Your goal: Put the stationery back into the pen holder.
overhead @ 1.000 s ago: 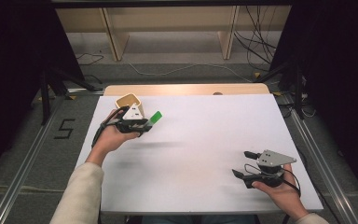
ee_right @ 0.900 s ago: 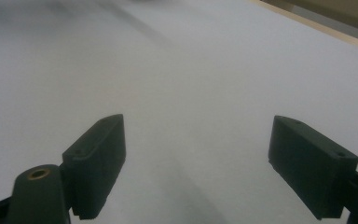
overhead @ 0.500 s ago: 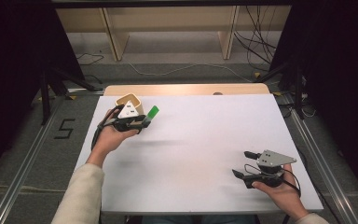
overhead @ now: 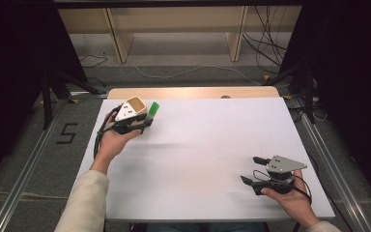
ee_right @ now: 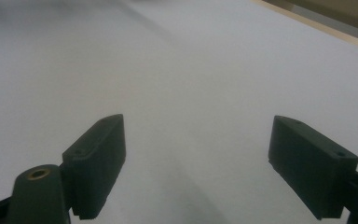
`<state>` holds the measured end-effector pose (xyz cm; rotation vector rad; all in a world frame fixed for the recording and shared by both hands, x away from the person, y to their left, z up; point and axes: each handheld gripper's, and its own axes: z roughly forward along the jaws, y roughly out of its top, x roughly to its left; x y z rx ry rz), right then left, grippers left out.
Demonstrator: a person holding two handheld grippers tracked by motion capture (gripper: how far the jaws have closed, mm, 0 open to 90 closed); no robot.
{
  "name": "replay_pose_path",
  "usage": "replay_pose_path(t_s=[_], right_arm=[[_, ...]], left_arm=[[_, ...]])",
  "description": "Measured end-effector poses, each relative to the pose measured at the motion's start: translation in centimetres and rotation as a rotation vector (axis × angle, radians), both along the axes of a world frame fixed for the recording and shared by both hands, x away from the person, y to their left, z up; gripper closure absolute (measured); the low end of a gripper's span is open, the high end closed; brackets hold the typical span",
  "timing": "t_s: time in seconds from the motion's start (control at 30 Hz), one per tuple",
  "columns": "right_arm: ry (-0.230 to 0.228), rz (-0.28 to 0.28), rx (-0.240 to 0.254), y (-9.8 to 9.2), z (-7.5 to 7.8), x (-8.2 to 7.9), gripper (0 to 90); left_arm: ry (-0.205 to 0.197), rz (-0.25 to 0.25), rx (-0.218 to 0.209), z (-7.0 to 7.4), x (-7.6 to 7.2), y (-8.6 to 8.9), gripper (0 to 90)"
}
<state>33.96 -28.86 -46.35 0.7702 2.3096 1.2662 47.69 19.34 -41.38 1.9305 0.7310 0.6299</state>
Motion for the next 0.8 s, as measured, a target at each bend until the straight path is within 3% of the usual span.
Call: replay_pose_path(t_s=[0.07, 0.27, 0.8], right_arm=[[0.001, 0.0, -0.001, 0.0, 0.0, 0.0, 19.6], [0.004, 0.0, -0.002, 0.0, 0.0, 0.0, 19.6], [0.003, 0.0, -0.003, 0.0, 0.0, 0.0, 19.6]], left_arm=[[-0.01, 0.017, -0.036, 0.1, 0.0, 0.2, 66.1], [-0.033, 0.06, -0.09, 0.3, 0.3, 0.7, 66.1], [-0.086, 0.105, -0.14, 1.0, 1.3, 1.3, 66.1]])
